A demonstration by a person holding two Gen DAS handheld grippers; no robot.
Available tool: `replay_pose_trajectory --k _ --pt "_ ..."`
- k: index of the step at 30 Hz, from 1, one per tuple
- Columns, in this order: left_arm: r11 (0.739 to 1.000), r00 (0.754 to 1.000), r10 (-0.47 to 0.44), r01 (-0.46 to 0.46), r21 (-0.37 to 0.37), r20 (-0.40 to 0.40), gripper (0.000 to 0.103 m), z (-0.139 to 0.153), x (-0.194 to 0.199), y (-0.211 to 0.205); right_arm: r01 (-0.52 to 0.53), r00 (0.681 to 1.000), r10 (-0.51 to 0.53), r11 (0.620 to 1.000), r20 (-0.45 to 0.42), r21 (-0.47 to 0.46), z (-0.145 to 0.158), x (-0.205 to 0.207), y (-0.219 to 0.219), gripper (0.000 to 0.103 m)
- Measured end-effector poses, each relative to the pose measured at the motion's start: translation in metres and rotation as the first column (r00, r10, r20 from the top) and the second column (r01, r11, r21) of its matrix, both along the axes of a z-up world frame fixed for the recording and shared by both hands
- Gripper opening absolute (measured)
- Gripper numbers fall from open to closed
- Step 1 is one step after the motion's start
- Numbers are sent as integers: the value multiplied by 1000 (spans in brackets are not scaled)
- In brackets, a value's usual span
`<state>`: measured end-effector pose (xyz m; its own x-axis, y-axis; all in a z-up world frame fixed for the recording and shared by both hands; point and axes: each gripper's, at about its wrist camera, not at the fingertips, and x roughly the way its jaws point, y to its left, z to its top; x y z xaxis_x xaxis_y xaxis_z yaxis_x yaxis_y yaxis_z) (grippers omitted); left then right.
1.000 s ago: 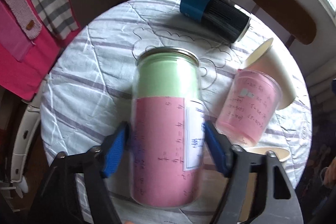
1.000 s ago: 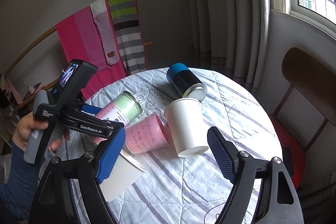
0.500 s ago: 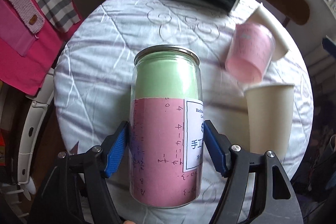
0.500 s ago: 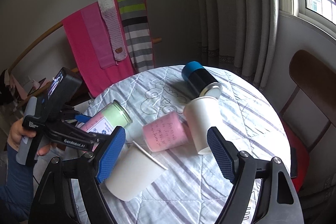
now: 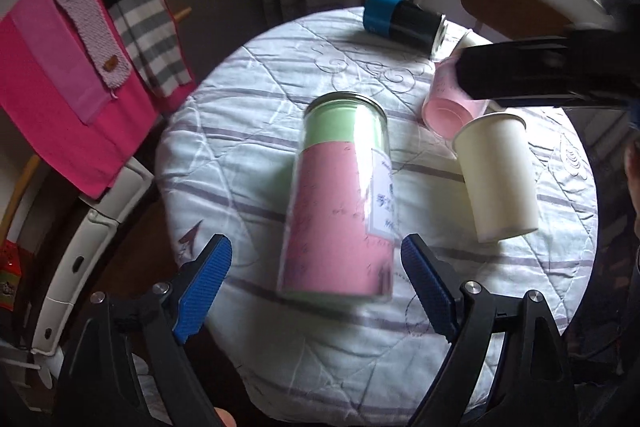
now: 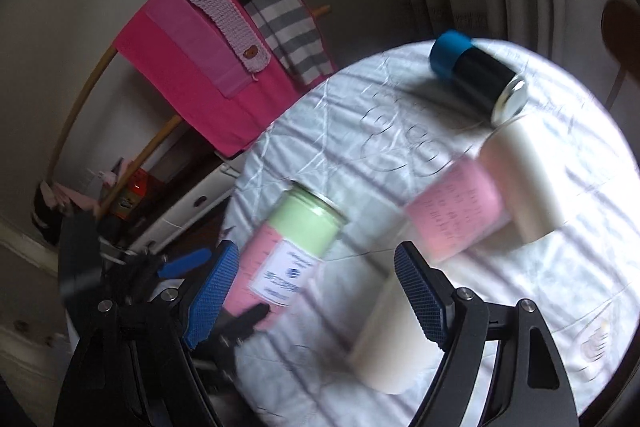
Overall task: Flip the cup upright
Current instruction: 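Grasp the pink-and-green jar around its body with the right gripper, then lift the jar and rotate it lid-up with the right gripper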
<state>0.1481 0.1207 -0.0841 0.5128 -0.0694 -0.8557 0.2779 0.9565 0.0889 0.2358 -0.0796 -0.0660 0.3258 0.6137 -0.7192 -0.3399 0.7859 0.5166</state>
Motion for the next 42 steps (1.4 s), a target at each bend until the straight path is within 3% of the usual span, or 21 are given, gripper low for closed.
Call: replay_pose_trajectory --k 3,8,12,19,22,24,30,34,38,42 --pt "996 998 31 -36 81 60 89 6 -12 6 40 989 -30 997 -147 61 -19 12 16 81" --pt "993 991 48 -61 99 128 94 18 -26 20 111 946 -76 989 -314 94 -44 29 40 81" --pt "996 992 42 -51 75 121 94 15 -23 29 132 916 -94 989 -389 72 -61 44 56 81" --pt "995 992 77 -84 61 103 95 3 -10 40 124 892 -119 992 -436 -17 -73 48 63 81" --pt "995 991 91 -95 37 98 95 1 -7 44 156 896 -142 988 -421 -1 -76 52 60 81" --pt "995 991 90 -94 34 98 95 1 -6 44 152 897 -133 988 -422 11 -78 54 60 75" --pt "997 992 70 -73 25 103 95 2 -7 39 123 893 -99 992 -439 27 -83 60 68 74" --pt "997 992 66 -70 34 108 95 4 -8 36 117 908 -88 992 -410 46 -82 60 69 73" --pt "998 992 59 -63 28 112 95 7 -9 33 120 942 -89 990 -323 78 -72 51 63 73" --pt "998 992 64 -64 -2 112 95 8 -10 34 142 980 -135 989 -144 38 -50 41 59 73"
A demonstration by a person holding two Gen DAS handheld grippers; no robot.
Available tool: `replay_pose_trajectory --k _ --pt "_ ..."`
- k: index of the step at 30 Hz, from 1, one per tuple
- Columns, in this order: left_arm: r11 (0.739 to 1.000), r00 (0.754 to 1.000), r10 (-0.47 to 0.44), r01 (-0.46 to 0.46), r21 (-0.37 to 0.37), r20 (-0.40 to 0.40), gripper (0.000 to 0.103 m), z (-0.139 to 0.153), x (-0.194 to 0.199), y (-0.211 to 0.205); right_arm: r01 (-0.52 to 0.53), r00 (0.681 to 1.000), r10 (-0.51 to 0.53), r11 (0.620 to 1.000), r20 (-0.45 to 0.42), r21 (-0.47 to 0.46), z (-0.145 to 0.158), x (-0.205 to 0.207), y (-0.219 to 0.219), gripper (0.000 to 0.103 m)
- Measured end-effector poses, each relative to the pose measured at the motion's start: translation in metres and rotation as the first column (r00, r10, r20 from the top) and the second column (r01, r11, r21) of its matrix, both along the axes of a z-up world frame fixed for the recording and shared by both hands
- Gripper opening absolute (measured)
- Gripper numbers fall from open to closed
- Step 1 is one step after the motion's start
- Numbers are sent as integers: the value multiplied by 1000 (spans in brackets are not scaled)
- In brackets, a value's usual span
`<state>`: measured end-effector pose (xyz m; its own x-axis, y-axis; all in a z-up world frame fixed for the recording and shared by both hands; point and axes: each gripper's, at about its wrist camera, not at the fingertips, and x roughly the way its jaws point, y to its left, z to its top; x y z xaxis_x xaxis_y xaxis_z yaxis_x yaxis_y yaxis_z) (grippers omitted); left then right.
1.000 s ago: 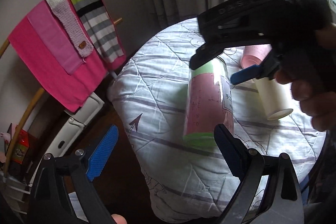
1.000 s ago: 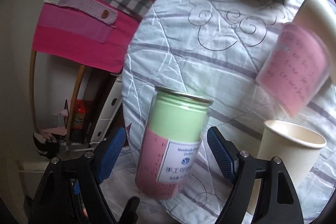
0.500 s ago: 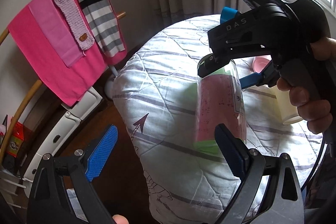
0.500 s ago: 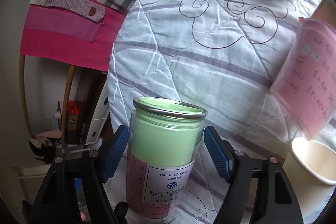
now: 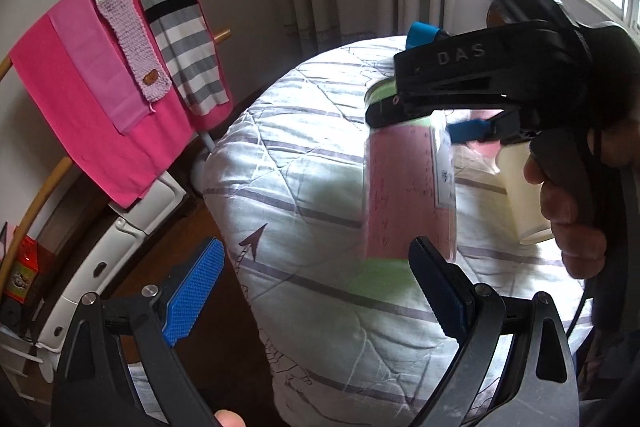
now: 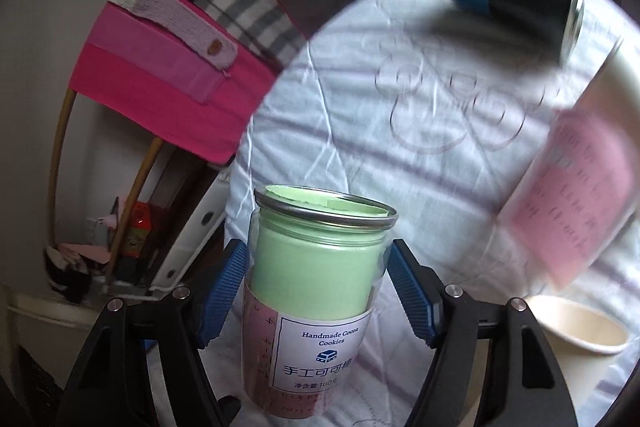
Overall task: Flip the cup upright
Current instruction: 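Lift the jar and rotate it lid-up with the right gripper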
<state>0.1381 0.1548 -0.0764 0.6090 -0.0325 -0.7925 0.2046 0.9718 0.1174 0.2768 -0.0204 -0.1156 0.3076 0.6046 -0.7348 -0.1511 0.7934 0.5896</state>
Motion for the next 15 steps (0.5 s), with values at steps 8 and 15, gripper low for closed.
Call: replay_pose_trajectory --k 8,15 --pt "998 999 32 -32 -54 7 95 -5 1 6 55 935 -7 990 355 -126 26 -42 -4 73" --pt "990 996 89 -87 -113 10 95 -9 3 17 96 847 11 980 532 -174 27 -81 -2 73"
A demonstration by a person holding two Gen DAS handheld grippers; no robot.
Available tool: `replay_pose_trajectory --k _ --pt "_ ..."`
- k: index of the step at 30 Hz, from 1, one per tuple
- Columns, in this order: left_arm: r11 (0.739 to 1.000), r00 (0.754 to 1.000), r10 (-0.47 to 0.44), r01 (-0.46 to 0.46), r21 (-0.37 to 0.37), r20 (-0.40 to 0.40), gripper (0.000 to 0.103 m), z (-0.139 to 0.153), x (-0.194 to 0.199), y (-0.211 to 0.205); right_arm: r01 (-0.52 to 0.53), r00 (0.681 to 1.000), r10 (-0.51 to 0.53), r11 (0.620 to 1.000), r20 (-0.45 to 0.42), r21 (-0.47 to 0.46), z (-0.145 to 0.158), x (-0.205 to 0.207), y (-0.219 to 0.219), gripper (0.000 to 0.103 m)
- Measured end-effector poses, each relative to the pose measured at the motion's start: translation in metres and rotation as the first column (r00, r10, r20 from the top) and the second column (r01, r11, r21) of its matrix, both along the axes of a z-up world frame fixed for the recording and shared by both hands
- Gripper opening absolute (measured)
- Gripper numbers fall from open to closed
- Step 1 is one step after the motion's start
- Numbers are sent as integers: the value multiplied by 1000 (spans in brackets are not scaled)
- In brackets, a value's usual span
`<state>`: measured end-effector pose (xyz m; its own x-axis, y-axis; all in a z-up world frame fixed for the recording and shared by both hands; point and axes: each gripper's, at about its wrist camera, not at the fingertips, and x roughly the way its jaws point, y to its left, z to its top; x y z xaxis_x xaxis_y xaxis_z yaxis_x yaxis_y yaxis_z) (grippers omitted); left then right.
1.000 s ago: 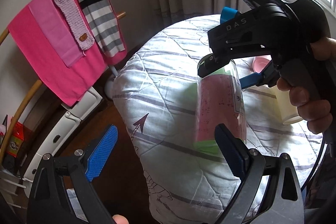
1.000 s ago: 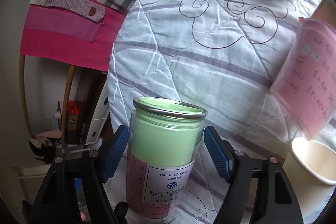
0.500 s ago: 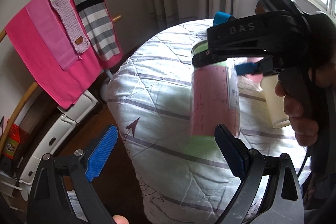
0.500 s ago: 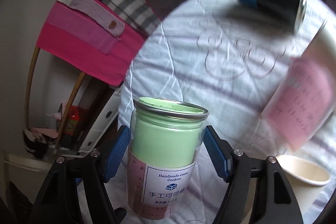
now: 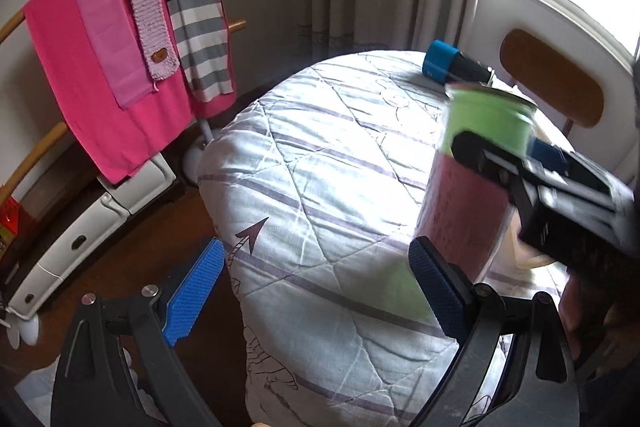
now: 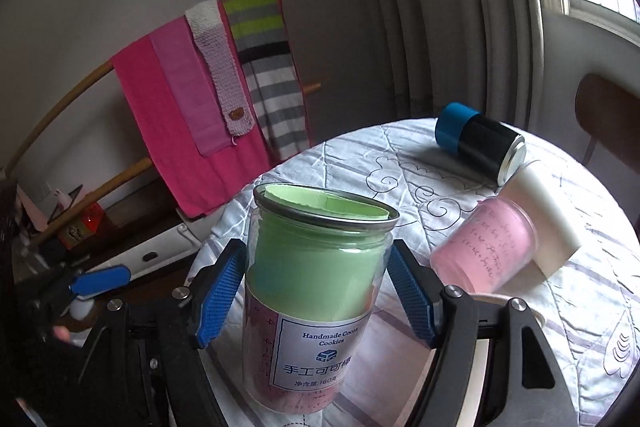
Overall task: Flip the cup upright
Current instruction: 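Lift the jar and rotate it lid-up with the right gripper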
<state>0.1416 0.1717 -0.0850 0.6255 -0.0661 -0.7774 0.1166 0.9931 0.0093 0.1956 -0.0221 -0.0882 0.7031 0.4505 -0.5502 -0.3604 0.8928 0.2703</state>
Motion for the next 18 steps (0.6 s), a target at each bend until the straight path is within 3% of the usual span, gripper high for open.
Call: replay_pose_trajectory --k 5,18 --pt "1000 999 9 -9 13 33 95 1 -1 -1 22 996 -21 1000 83 -19 3 -18 0 74" --pt "999 1000 -7 6 32 15 95 -5 -8 5 44 984 -39 999 176 -23 -1 -40 -3 78"
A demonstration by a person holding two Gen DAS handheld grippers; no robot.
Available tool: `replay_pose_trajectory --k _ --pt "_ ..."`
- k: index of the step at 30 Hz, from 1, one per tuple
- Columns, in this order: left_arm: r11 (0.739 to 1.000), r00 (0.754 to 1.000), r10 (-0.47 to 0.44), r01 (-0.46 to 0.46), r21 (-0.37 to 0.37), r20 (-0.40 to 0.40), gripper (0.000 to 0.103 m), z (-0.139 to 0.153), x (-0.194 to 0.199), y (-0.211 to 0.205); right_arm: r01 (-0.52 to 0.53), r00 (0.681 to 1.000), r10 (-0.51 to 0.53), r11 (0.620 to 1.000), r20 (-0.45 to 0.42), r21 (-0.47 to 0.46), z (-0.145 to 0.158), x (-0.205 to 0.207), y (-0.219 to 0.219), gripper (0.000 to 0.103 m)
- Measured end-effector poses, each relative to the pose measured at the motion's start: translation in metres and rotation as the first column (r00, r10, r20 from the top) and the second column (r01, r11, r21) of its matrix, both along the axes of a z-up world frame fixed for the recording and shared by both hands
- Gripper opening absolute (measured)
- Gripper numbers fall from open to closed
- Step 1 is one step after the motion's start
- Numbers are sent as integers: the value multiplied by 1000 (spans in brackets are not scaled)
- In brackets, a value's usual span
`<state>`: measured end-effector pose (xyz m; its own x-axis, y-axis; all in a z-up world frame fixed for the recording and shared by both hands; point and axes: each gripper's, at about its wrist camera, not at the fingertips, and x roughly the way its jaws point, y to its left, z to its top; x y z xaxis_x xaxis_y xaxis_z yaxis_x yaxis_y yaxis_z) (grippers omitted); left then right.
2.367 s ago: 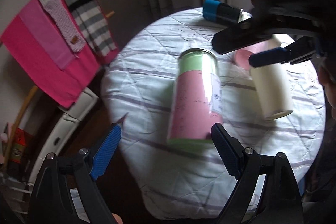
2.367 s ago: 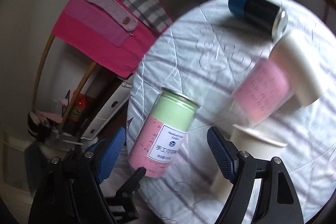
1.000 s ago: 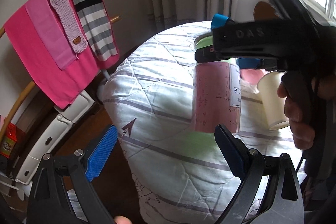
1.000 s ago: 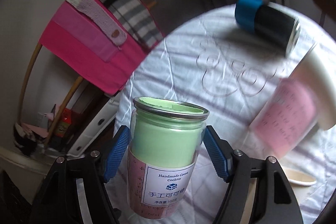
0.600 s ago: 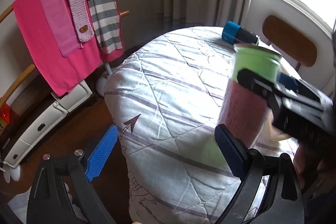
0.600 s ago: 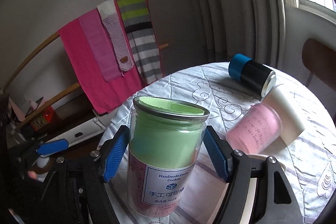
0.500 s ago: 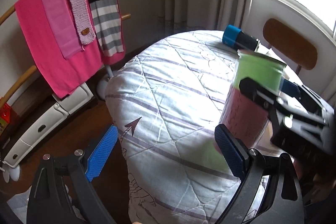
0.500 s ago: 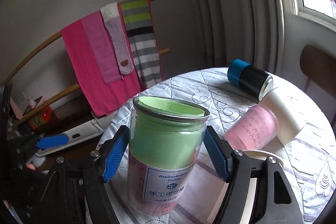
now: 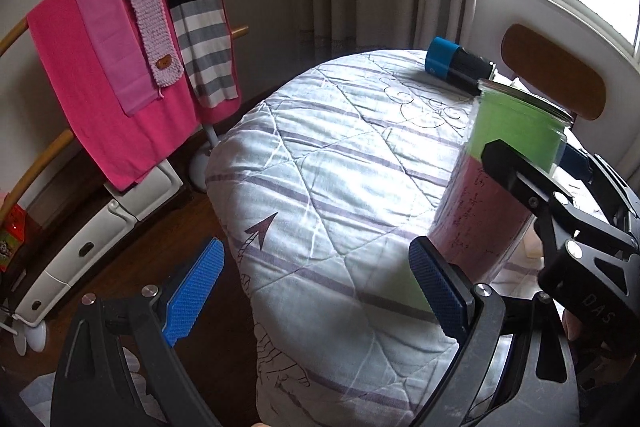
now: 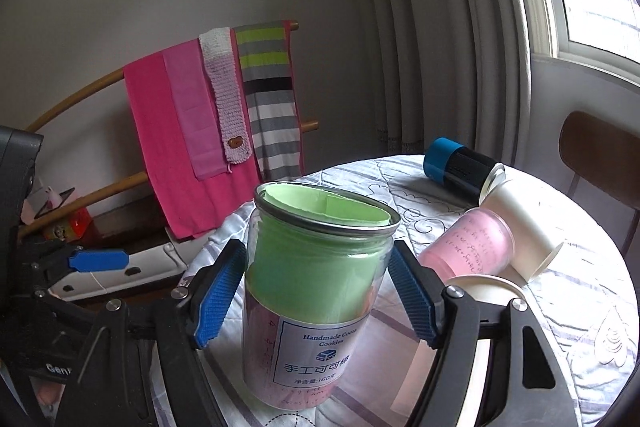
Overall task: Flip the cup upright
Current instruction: 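Lift the jar and rotate it lid-up with the right gripper, then lower the jar upright onto the table and open the right gripper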
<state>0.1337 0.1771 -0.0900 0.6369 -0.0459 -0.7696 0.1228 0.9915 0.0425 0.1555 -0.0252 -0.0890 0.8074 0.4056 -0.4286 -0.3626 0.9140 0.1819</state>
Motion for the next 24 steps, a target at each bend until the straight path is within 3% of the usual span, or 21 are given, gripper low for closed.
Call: replay_pose_trajectory --k 12,19,20,22,24 --pt "1000 999 29 -29 3 14 95 2 -1 3 0 999 2 999 42 -38 3 -18 -2 80" --pt "997 998 34 -38 63 53 95 7 11 2 16 999 -17 1000 -45 -18 6 7 0 80" --pt "997 998 30 -33 64 57 95 8 12 2 5 998 -5 1000 -60 -6 6 10 0 80" --pt "998 998 24 -27 58 53 95 8 15 3 2 997 -1 1000 -79 15 3 12 -3 64" --pt "998 998 29 -32 59 63 95 7 15 4 -6 997 8 1000 -74 24 -1 8 -5 64"
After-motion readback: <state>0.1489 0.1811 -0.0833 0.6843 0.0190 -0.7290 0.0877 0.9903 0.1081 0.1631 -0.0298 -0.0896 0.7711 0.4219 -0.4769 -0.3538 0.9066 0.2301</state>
